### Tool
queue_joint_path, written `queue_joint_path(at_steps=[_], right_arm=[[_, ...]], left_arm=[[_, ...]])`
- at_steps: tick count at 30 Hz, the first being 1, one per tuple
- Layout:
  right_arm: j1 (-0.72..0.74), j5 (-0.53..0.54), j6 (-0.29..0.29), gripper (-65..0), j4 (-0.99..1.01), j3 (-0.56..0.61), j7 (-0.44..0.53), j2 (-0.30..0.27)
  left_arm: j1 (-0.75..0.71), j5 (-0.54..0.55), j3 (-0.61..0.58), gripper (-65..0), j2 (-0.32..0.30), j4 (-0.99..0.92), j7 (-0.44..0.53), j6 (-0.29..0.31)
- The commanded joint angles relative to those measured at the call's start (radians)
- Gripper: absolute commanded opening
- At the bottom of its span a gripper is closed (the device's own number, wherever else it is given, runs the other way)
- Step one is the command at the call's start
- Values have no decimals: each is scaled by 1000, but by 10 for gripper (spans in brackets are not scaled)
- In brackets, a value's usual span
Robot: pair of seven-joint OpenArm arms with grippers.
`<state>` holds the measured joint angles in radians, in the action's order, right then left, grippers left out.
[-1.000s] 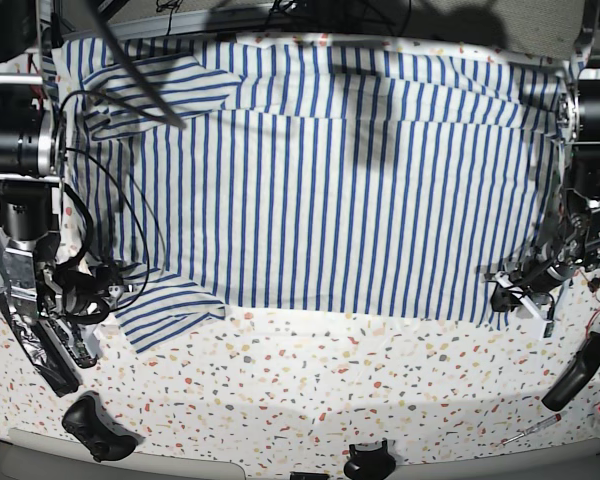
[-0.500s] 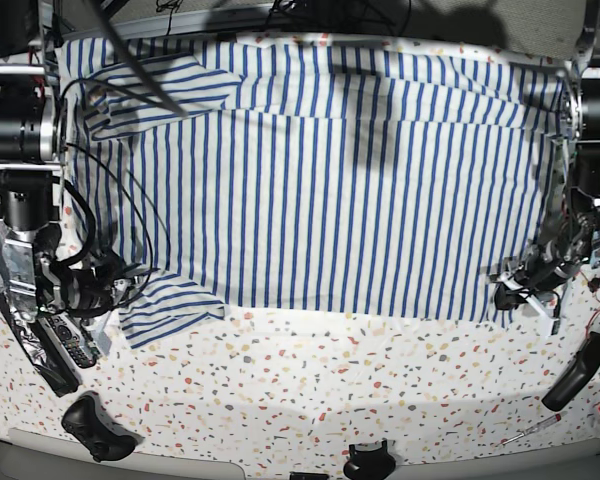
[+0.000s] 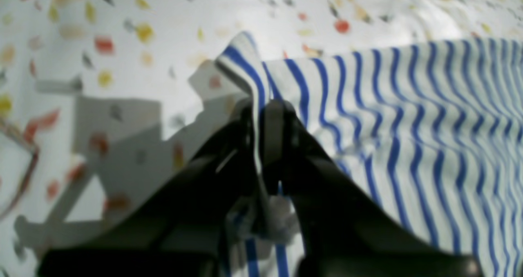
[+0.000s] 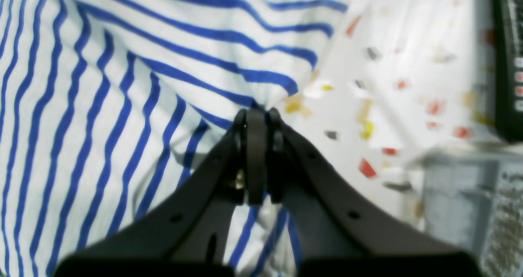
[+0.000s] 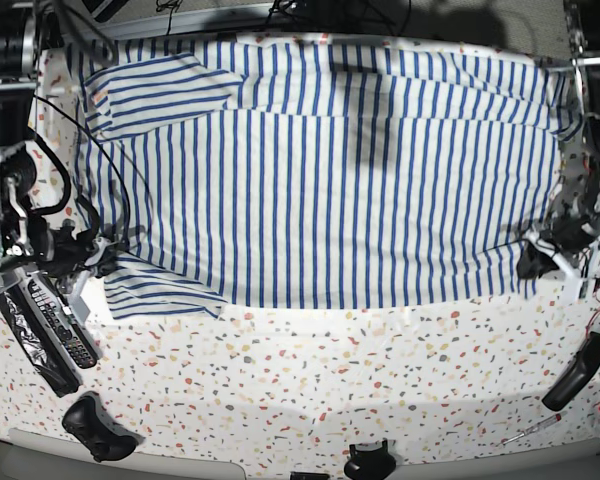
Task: Layout the t-shirt on the table in an organized manner, then fold the t-shirt properly
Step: 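Lift the hem with both grippers and fold it over toward the collar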
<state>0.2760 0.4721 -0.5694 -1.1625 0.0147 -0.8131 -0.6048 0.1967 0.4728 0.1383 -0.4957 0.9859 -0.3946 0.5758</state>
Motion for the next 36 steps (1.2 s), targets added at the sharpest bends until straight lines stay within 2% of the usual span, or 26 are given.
queue_joint_path(at_steps=[1,5,12,16,20,27,36], right_arm=[[-3,12,1,-650,-51,-38,5,-21],[-106,76,0,-650,-191,-163,-28,-18],[-282,95,-1,-650,-383,-321,-73,-18],[-402,155,-10,-650,-484,-404,-93,-14],[-510,165,-42,-650,-574,-512,-93,31],[-636,198,-121,-650,-638,-677,-93,150],[-723,186,-129,-650,-638,-715,-75,266]], left_arm=[[-3,35,24,-650,-23,42,24,1],[-107,86,103,-650,-20,133,16,1],[-270,87,201,-650,-17,335,-18,1],[-359,87,237,-650,-17,456,-52,0],[-430,86,281,-650,-17,536,-55,0],[-512,86,306,-650,-14,563,-61,0],[-535,84,306,-650,-14,563,-105,1]])
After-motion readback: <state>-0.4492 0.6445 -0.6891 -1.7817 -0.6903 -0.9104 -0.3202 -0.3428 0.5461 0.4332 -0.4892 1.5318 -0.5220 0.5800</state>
